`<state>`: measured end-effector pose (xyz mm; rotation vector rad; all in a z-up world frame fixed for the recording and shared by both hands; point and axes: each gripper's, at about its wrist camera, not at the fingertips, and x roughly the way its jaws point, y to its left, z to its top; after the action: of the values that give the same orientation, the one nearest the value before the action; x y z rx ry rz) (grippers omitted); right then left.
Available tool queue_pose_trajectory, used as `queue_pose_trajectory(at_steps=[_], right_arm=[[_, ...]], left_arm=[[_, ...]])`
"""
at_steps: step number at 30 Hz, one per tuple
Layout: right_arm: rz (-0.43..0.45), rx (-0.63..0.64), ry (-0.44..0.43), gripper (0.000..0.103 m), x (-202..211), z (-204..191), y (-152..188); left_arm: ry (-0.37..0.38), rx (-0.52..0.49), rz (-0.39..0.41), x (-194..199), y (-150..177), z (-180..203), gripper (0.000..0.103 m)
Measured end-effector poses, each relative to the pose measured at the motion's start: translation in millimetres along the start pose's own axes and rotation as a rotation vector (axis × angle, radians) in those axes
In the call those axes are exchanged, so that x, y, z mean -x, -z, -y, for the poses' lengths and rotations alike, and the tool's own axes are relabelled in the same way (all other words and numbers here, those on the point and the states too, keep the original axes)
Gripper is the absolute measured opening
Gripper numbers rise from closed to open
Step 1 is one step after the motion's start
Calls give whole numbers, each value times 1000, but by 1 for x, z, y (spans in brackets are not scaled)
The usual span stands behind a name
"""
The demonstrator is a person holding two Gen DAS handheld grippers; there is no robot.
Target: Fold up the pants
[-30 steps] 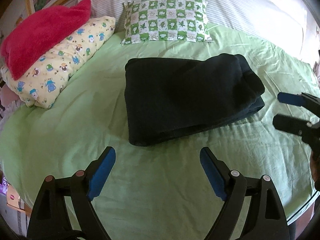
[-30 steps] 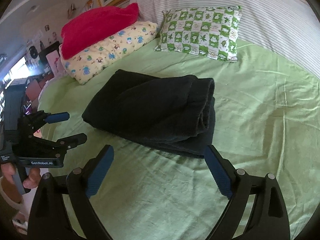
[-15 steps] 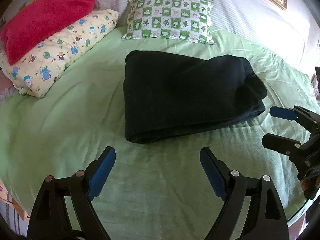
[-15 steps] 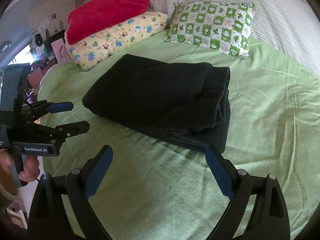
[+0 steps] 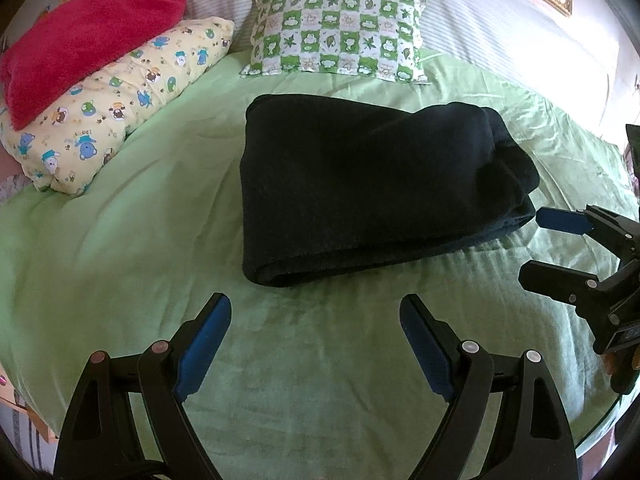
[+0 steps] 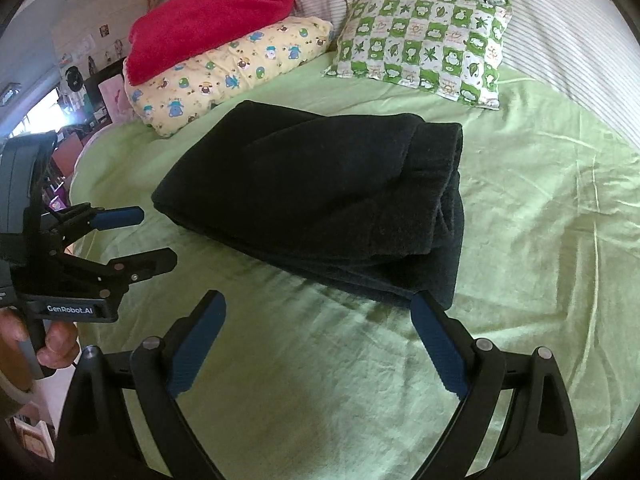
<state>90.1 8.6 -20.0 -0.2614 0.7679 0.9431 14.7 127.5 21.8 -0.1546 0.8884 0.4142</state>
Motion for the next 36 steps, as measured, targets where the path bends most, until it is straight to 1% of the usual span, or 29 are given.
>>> queue_pose_trajectory(at_steps=[7, 17, 36], right_arm=[[-3, -1, -6, 94, -2, 1, 0], [1, 11, 8, 94, -3, 1, 0], [15, 18, 9, 94, 1, 1, -3]], left_arm=[[2, -5, 2, 0, 0, 1, 87], [6, -8, 3, 0, -1, 1, 87], [-4, -14, 8, 2, 1, 2, 87]])
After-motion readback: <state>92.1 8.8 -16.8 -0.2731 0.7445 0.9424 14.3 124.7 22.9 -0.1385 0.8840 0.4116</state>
